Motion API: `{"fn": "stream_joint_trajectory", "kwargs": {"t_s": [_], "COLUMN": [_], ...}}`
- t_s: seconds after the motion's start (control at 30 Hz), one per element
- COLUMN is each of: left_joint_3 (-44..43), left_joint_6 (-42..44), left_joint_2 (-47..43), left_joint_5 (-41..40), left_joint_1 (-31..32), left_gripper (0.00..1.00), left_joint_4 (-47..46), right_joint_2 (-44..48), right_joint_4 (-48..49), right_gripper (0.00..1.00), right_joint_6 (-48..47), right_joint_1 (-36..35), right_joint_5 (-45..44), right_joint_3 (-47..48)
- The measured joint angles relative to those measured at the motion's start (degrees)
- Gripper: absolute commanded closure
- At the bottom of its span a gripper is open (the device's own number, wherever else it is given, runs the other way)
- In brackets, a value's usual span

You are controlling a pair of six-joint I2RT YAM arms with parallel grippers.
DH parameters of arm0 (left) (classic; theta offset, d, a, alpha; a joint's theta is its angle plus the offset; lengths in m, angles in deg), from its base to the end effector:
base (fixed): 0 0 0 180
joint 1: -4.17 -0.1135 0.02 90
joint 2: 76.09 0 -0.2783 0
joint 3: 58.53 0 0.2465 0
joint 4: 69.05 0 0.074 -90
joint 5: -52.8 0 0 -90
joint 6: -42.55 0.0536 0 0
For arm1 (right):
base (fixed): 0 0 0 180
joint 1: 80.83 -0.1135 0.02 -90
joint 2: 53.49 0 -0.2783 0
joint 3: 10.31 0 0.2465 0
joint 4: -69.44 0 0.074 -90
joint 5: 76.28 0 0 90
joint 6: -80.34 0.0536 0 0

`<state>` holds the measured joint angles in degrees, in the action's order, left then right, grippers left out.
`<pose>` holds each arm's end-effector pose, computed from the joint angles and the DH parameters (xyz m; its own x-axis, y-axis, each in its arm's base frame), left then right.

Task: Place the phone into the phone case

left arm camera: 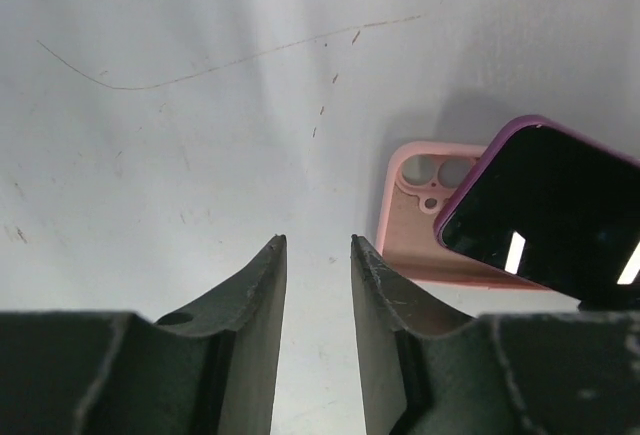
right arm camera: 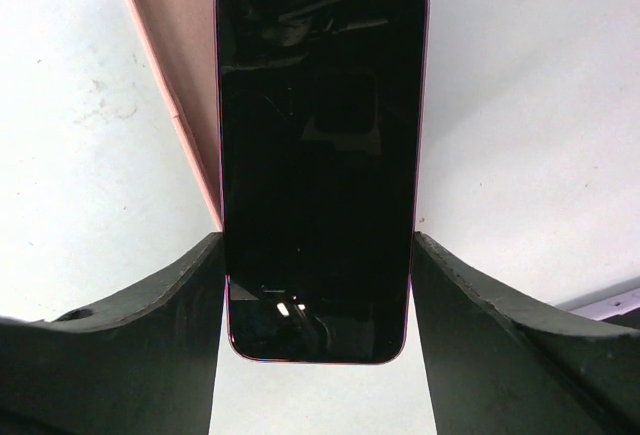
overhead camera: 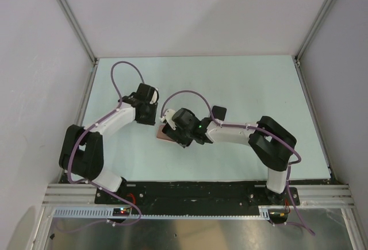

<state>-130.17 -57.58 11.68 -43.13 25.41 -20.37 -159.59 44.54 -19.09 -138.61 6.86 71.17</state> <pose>0.2818 -0.1036 0.2079 -0.8865 0.1569 -0.4354 0.1660 0.9860 0.0172 0.2207 0.3382 0.1814 -0.2692 -0.7323 -0.6255 -0.8543 0.4815 -0.1960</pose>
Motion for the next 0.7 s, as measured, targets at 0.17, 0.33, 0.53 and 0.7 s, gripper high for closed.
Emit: {"fn": "stream_joint_trajectory", "kwargs": {"t_s": [0.17,0.33,0.53,0.7], "left_joint_3": [-1.1,-1.2,-3.0,-4.6], "left_joint_6": [-4.1,-9.0,-13.9,-15.5], "left_joint_2": [-0.5,-0.5,0.4,2.3], "left_joint_5": [-1.3,-2.0,-1.8,-1.3], "left_joint_1": [0.0,0.0,0.1,0.6], "left_gripper": [0.63,0.61,0.57,0.5], "left_joint_4": [0.2,0.4,0.7,0.6], "right_joint_2": [-1.1,-2.1,-2.4,-2.4], "right_joint_4": [-0.1,-0.1,-0.2,0.0], "right_gripper": [0.51,0.35,0.1,0.04], "right_joint_6": [-1.4,-2.3,-3.4,-3.8], "right_joint_1": [-0.1,-0.3,-0.6,-0.6], "right_joint_5": [0.7,1.7,1.7,1.4], "right_joint_3": [1.9,2.5,2.7,3.0]}}
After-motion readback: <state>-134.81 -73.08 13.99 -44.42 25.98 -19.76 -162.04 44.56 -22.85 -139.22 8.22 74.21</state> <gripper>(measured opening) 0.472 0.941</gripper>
